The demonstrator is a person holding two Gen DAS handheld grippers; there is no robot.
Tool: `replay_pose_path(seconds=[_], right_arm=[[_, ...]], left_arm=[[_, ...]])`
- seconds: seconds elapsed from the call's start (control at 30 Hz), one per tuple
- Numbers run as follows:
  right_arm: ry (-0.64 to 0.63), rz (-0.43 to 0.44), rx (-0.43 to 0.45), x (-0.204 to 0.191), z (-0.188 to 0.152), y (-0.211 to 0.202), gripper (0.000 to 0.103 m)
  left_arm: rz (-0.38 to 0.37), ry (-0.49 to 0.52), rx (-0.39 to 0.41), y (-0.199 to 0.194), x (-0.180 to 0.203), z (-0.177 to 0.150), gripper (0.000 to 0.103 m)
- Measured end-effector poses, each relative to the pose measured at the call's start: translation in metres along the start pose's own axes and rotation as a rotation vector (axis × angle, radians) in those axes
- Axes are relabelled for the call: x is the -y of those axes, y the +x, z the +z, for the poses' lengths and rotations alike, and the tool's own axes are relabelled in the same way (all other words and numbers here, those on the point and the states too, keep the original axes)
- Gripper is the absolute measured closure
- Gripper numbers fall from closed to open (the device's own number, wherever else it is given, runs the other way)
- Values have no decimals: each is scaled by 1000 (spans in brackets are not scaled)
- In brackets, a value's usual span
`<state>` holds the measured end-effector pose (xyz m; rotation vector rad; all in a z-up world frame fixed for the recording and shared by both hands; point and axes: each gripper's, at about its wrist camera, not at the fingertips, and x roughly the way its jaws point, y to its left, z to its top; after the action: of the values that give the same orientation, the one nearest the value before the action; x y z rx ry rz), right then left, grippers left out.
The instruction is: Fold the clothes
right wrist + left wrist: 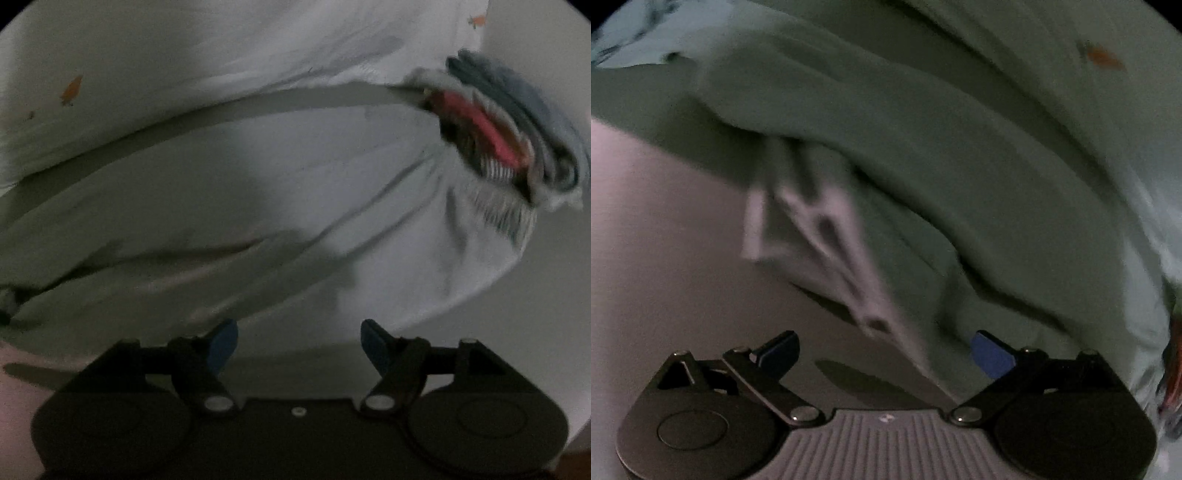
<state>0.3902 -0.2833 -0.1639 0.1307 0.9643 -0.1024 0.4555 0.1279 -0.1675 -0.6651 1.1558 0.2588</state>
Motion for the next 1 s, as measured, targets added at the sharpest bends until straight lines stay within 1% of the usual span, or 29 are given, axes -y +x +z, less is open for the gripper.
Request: replay_pose_path(seconds=[0.07,0.1,0.13,0.17,0.2,0.23,0.27,0.3,0.33,0.37,0.4,0.5,0.57,0.63,0.7,0.77,0.8,0.87,0.93,0.97,1.0], right_arm=[[4,-20,19,-1,-8,-9,29],[12,-39,33,2,-10,-13,29],[42,-60,53,9,-10,-18,30],[77,-81,73,16,-11,-23,35],[124,-98,90,26,-10,-24,42],[180,-106,99,37,-11,-26,47],[243,-105,99,53,-10,-24,58],[309,-103,96,68,-9,-21,66],[374,-100,93,84,-8,-18,67],[419,-103,88,98,-8,-15,71],[458,-106,82,111,-9,-12,73],[560,-123,66,149,-8,-2,73],[575,-134,62,162,-6,4,73],[576,-141,62,173,-1,10,72],[556,-154,55,178,3,18,71],[546,-170,46,183,7,29,71],[547,-177,41,186,10,35,70],[549,-192,32,191,15,45,69],[558,-203,38,198,20,52,68],[562,-207,46,201,22,55,67],[565,-210,56,204,24,57,62]], left_arm=[[-24,-56,33,-7,-24,2,8],[-45,-81,40,-9,-34,2,15],[-75,-98,46,-12,-41,1,16],[-102,-111,61,-15,-47,1,19],[-106,-118,73,-17,-50,0,25],[-100,-118,84,-18,-50,0,29],[-95,-111,97,-20,-50,0,32],[-84,-101,111,-19,-48,0,44],[-62,-85,123,-17,-46,1,52],[-41,-64,132,-17,-44,0,53],[-24,-40,147,-15,-42,-2,54],[13,5,185,-14,-36,-4,53],[4,-11,202,-3,-36,-4,47],[-21,-32,208,-2,-39,-6,31],[-12,-31,218,1,-32,-5,29],[39,-6,233,2,-27,-6,29],[66,5,240,1,-25,-6,31],[123,16,262,3,-19,-5,40],[171,19,283,6,-13,-3,61],[195,20,294,7,-10,-1,66],[214,16,303,8,-9,0,77]])
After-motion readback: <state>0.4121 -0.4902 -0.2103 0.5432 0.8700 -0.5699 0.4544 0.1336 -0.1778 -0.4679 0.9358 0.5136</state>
